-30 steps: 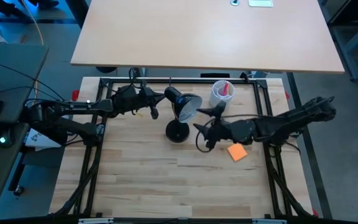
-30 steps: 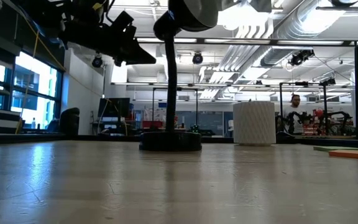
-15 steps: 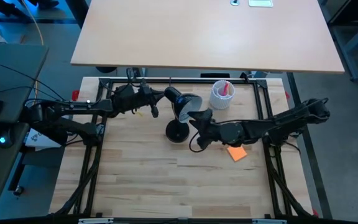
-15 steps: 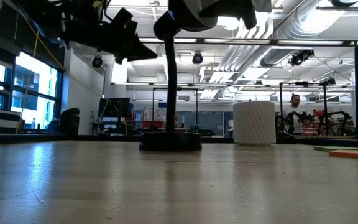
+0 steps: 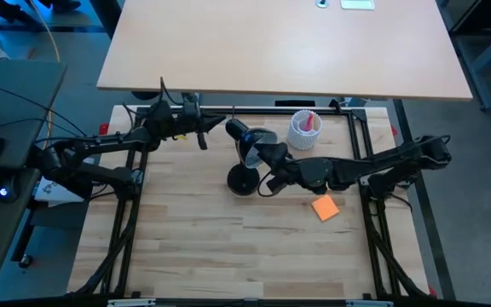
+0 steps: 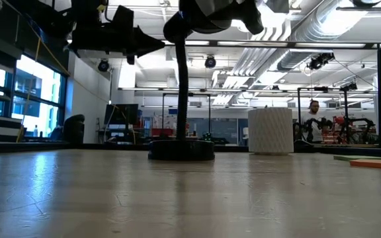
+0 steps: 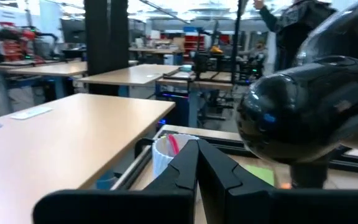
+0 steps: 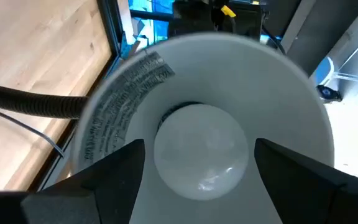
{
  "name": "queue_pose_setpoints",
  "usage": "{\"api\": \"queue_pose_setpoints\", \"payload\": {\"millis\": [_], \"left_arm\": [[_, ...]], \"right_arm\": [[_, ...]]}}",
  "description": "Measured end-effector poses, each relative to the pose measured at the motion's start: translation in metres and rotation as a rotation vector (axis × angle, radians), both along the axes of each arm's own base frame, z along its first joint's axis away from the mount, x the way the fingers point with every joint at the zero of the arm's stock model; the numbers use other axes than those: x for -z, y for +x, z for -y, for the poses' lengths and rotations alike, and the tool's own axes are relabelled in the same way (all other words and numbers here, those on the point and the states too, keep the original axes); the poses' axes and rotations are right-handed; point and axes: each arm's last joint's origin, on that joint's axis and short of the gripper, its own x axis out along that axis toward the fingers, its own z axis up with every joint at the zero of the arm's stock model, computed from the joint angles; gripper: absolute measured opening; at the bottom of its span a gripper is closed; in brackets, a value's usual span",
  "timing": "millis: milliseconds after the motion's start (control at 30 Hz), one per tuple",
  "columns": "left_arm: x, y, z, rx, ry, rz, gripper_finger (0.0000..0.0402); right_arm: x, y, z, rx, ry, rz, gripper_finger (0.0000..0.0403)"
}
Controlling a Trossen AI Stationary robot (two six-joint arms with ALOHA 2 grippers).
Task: Screw lightbulb
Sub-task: Insert the white lightbulb into the black lamp
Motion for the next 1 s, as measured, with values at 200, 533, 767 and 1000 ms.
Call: {"api": "queue_pose_setpoints", "payload": {"millis": [200,533,767,1000], "left_arm": [[0.001,0.000,-0.001,0.039,0.003,-0.002,0.0001],[0.004,0.011,0.005,0.076,0.058,0.025,0.0001],[0.004,0.019,0.016,0.105,0.174,0.040,0.0001],[-0.001,0.022,0.023,0.135,0.223,0.077,0.0001]], "right_arm": [[0.000,0.002,0.009,-0.016,0.009,0.001,0.0300],[-0.002,0.003,0.012,-0.022,0.095,0.070,0.0300],[-0.003,0.002,0.013,0.027,0.216,0.160,0.0300],[-0.003,0.002,0.013,0.052,0.372,0.267,0.0300]]}}
